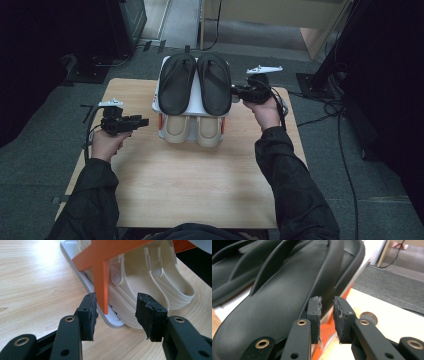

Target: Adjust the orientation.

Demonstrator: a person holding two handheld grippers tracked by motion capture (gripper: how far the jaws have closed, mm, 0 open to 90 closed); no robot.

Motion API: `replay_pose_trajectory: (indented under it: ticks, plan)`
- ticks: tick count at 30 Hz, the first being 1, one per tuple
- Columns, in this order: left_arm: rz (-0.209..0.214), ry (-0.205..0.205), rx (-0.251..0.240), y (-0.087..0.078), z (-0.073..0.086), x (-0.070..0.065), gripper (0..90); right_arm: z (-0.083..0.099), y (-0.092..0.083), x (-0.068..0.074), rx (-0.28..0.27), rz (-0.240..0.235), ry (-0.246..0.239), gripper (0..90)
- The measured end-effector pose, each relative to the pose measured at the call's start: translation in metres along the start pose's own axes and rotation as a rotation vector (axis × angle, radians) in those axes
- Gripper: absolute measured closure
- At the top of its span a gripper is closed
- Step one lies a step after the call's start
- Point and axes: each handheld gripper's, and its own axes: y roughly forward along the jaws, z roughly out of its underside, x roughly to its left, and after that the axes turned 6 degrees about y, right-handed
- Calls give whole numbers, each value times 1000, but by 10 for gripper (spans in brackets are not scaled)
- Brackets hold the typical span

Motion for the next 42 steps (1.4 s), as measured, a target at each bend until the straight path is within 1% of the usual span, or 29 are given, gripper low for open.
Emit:
replay_pose_trajectory:
  ticks: [2, 5, 7, 12, 14, 15, 16, 18, 19, 20, 21, 23, 24, 25, 28, 29, 30, 33, 35, 36, 37, 39, 42]
  plan:
    - [0, 0, 0, 0, 0, 0, 513, 0, 2, 4, 14, -18, -4, 753]
    - [-1, -7, -7, -1, 0, 0, 513, 1, 6, 12, 19, -33, -29, 750]
    - [-1, -7, -6, -1, 0, 0, 511, 0, 8, 17, 17, -46, -28, 746]
    - [0, 2, -1, 0, 0, 0, 507, 1, 10, 22, 11, -53, -42, 719]
    - [-3, 8, -6, 0, 0, 0, 507, 1, 9, 19, 3, -52, -45, 678]
    - [-5, 12, -4, 0, 0, 0, 508, 2, 8, 18, 3, -50, -39, 671]
    - [-8, 18, -4, 0, 1, -1, 511, 2, 7, 17, 2, -47, -43, 668]
    - [-8, 17, -4, 0, 1, 0, 511, 3, 4, 13, -5, -42, -42, 657]
    - [-8, 16, -3, 0, 1, 0, 508, 5, 2, 12, -27, -37, -46, 647]
    - [-8, 20, 1, 0, 2, 0, 503, 9, 0, 10, -66, -34, -64, 639]
    - [-9, 26, 3, 0, 2, 0, 501, 12, -1, 9, -69, -32, -65, 632]
    - [-11, 25, 5, 1, 2, -1, 499, 16, -3, 7, -58, -27, -65, 626]
    - [-10, 22, 7, 2, 3, -1, 497, 20, -3, 5, -66, -21, -75, 624]
    - [-11, 28, 10, 2, 3, -1, 495, 23, -5, 5, -68, -19, -74, 621]
    - [-15, 30, 10, 3, 3, -1, 492, 28, -9, 1, -54, -20, -78, 607]
    - [-14, 28, 9, 3, 3, -1, 491, 30, -11, 0, -73, -17, -85, 607]
    - [-14, 29, 9, 2, 3, -1, 490, 33, -13, -1, -79, -15, -91, 608]
    - [-15, 33, 6, 3, 4, 0, 485, 40, -17, -5, -61, -16, -79, 608]
    - [-19, 42, 10, 4, 4, 1, 484, 46, -19, -6, -75, -12, -76, 608]
    - [-19, 42, 10, 4, 4, 1, 483, 46, -19, -6, -75, -12, -76, 608]
    - [-20, 47, 12, 4, 3, 2, 483, 53, -19, -9, -67, -18, -67, 608]
    - [-17, 48, 15, 3, 4, 3, 482, 61, -19, -11, -81, -15, -69, 608]
    - [-18, 39, 9, 2, 4, 6, 481, 71, -18, -14, -66, -17, -60, 608]
